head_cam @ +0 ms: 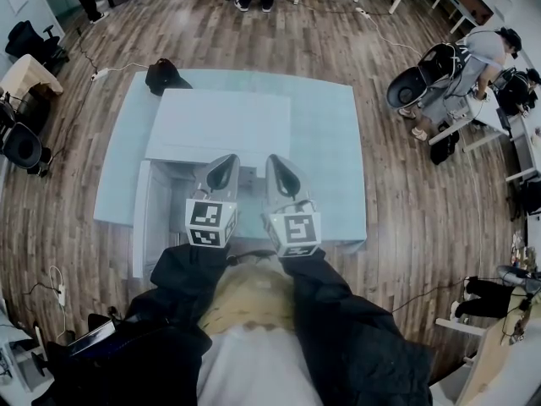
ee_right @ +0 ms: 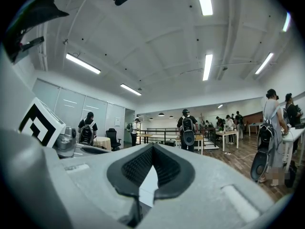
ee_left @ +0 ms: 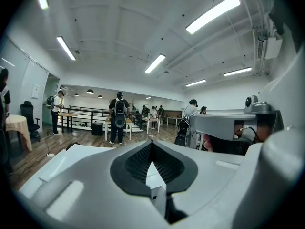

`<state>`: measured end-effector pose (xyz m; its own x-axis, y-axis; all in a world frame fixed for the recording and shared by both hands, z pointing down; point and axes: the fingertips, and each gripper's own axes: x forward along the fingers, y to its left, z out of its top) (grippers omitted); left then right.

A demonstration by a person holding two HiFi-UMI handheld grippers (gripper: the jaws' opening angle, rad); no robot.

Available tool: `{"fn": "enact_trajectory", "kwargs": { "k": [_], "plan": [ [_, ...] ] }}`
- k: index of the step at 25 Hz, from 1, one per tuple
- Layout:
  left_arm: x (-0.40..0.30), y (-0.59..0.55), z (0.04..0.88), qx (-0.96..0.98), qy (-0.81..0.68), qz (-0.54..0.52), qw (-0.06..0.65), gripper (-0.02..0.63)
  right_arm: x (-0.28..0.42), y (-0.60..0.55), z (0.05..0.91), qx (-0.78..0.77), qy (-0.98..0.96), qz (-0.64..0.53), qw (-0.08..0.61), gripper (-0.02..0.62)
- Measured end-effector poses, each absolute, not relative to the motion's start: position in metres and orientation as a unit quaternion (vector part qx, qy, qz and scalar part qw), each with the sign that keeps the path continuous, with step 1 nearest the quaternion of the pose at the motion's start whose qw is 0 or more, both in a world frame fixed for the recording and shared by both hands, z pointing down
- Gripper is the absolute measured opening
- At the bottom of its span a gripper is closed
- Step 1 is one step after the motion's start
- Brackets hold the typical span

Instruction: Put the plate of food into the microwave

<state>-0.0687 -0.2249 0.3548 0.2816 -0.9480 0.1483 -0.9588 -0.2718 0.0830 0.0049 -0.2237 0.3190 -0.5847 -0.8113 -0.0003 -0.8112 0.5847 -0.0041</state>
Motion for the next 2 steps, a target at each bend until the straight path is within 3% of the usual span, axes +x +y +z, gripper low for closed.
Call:
{"fn": "enact_trajectory", "kwargs": {
  "k": [2],
  "plan": [
    [-0.0671, -0.2253, 0.3566, 0.797, -0.598, 0.036, 0.08, -0.002, 0.0065, -0.2245, 0.3198, -0.456, 0.89, -0.004, 0.001, -0.005]
  ]
}}
